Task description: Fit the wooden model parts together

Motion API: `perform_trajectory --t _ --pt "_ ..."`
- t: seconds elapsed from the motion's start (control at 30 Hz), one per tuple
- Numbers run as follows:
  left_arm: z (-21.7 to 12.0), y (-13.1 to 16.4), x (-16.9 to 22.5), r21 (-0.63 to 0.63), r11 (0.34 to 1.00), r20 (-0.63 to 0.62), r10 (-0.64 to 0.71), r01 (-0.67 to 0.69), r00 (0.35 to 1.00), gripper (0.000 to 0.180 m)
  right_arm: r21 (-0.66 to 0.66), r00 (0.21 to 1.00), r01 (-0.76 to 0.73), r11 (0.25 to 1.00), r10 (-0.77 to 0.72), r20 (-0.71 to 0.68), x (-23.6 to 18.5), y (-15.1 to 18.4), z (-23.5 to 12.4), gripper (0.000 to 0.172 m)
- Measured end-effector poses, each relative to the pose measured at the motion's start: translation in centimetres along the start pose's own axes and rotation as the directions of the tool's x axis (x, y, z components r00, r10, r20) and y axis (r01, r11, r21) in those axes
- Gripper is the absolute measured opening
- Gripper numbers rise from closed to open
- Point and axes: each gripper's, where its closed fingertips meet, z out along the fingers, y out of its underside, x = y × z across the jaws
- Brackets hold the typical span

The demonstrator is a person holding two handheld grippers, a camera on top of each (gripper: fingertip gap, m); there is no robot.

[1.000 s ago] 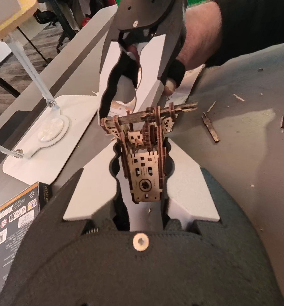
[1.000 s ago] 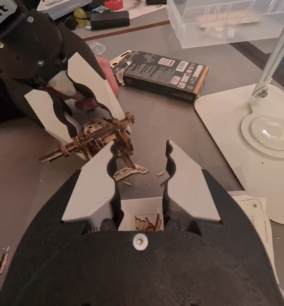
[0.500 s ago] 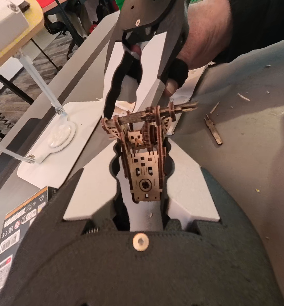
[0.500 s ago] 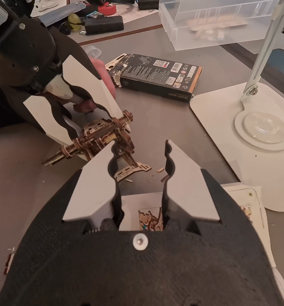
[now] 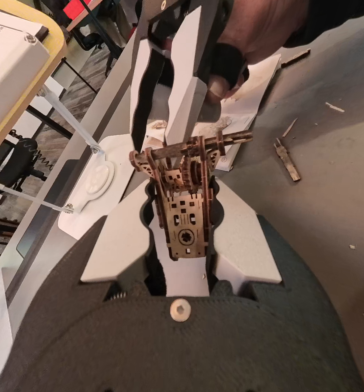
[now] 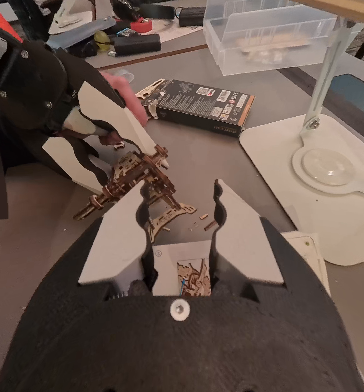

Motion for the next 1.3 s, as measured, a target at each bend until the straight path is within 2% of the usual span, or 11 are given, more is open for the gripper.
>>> perform_trajectory --t 0.13,0.27,0.4,0.47,0.57,0.67,0.8,1.3 --pt "0.0 0.1 0.0 0.003 1.000 -0.004 -0.004 0.004 1.000 0.050 -0.001 1.000 -0.008 1.000 0.008 -0.003 0.0 0.3 0.2 0.058" --pt "0.0 0.0 0.2 0.009 1.000 -0.017 -0.019 0.019 1.000 0.050 0.021 0.998 0.057 0.998 -0.057 0.009 -0.1 -0.2 -0.9 0.053" --pt "-0.5 -0.6 0.0 0.060 0.996 -0.039 -0.071 0.073 0.997 0.050 0.042 0.970 0.172 0.984 -0.177 0.169 -2.2 -0.6 -3.0 0.049" --pt "-0.6 -0.9 0.0 0.082 0.992 -0.057 -0.093 0.097 0.994 0.050 -0.030 0.952 0.235 0.972 -0.224 0.207 -2.6 0.7 -2.9 0.060" --pt "-0.7 -1.5 0.6 0.109 0.989 -0.096 -0.094 0.104 0.991 0.050 -0.035 0.934 0.279 0.960 -0.263 0.242 -3.9 0.8 -1.8 0.071" --pt "-0.5 -1.4 1.2 0.094 0.992 -0.111 -0.075 0.086 0.991 0.050 -0.056 0.911 0.338 0.940 -0.312 0.269 -4.7 1.5 -0.6 0.055" --pt "-0.7 -1.6 1.4 0.116 0.989 -0.129 -0.076 0.091 0.989 0.050 -0.015 0.902 0.349 0.937 -0.332 0.276 -5.1 1.3 -0.7 0.049" --pt "-0.3 -0.8 2.5 0.086 0.987 -0.199 -0.119 0.138 0.973 0.048 -0.040 0.890 0.381 0.924 -0.355 0.286 -5.4 2.6 -0.5 0.044"
